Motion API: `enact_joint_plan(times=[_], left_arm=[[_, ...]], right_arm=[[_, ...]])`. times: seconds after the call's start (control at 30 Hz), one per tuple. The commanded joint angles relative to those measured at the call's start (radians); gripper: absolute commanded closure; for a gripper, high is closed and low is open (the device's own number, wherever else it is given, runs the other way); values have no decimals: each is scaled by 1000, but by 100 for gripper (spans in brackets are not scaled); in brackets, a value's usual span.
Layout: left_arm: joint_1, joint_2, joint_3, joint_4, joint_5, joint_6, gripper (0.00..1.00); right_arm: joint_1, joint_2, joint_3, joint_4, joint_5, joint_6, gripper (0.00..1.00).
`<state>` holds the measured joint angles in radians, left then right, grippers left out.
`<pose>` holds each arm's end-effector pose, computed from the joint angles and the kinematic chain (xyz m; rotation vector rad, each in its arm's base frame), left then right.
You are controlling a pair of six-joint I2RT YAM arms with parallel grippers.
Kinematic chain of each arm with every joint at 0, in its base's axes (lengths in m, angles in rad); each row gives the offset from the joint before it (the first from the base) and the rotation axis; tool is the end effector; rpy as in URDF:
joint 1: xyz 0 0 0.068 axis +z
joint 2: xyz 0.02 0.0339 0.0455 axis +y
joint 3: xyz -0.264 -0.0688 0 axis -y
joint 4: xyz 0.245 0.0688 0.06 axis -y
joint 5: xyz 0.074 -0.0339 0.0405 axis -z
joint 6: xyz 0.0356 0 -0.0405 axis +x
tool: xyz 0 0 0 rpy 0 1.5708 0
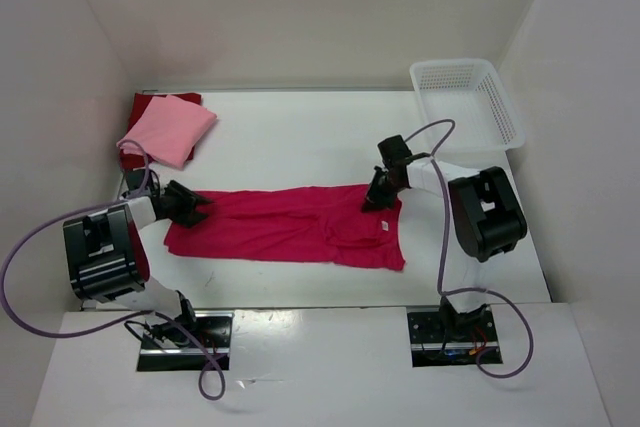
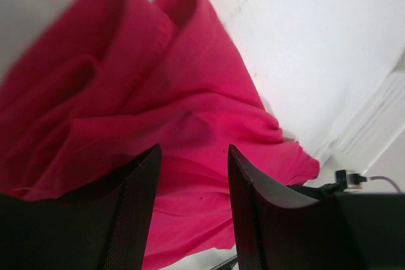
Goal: Fold and stack the t-shirts
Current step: Rotate the tshirt 90 degrees
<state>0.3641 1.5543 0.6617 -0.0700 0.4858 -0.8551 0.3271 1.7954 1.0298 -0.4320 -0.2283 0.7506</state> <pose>0.2642 0.0829 0.1378 -1.2989 2.2069 -0.8084 0.3162 0.1158 0.1432 0.5452 2.8333 0.5633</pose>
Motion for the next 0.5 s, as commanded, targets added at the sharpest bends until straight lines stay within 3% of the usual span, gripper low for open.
enact_joint_plan(times=[0.0, 0.1, 0.2, 0.23, 0.3, 0.33, 0.4, 0.43, 0.47], left_arm=[[90, 3, -46, -10, -27, -41, 46], [122, -37, -69, -10, -15, -70, 46], [122, -123, -80, -43, 26, -84, 46], [122, -140, -70, -63, 42, -72, 46], [92, -187, -47, -115, 42, -32, 46], [46, -201, -36, -116, 42, -19, 46], [-28, -212, 18, -143, 28, -1, 42], [-118, -198, 45, -154, 10, -1, 40], [-160, -198, 112, -174, -4, -1, 37]], right_arm=[[-3, 131, 84, 61, 72, 3, 100], [-3, 287, 255, 61, 72, 3, 100], [-3, 500, 581, -6, 122, -23, 100], [-3, 563, 812, -72, 122, -36, 100], [-3, 695, 1073, -149, 109, -36, 100], [6, 835, 1363, -237, 92, -36, 100], [18, 979, 1700, -348, 92, -36, 100], [18, 1127, 2058, -440, 92, -36, 100], [18, 1139, 2072, -409, 51, -25, 99]])
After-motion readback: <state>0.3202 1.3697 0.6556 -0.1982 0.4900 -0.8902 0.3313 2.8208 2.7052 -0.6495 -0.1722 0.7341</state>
